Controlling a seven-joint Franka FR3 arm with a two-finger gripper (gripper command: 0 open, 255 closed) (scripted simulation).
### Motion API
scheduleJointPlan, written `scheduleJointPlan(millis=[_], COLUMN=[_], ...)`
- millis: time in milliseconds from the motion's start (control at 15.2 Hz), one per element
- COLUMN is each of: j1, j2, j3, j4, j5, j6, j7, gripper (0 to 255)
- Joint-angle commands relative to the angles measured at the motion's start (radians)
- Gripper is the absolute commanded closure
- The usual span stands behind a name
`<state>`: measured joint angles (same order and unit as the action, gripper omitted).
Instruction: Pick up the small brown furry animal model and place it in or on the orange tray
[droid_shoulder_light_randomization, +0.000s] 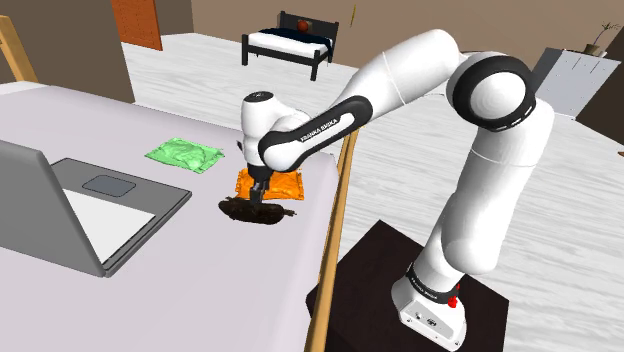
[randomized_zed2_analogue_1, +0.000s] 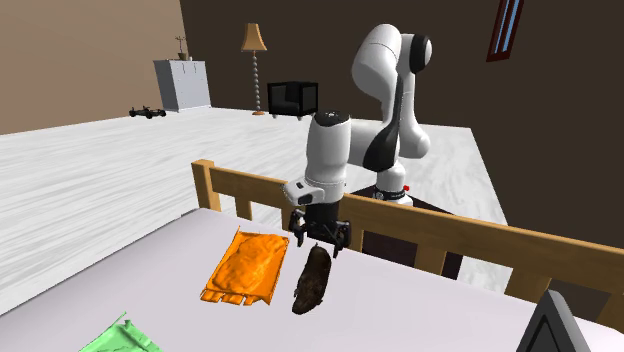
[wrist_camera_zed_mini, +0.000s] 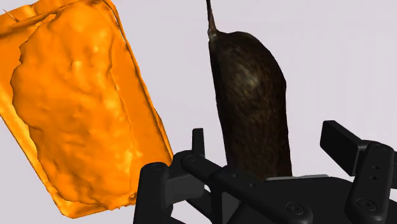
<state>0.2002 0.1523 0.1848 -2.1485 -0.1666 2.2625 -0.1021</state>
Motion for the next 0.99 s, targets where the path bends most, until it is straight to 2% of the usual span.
scheduleJointPlan(millis=[0, 528, 924], j1=[0.015, 0.016, 0.016], j2=[0.066, 0.131, 0.131], j3=[0.006, -0.007, -0.007], j4=[0.038, 0.012, 0.012], j5=[-0.028, -0.058, -0.058], j6=[0.017, 0.105, 0.105], j7=[0.007, 0.027, 0.027], gripper=[0, 0, 0])
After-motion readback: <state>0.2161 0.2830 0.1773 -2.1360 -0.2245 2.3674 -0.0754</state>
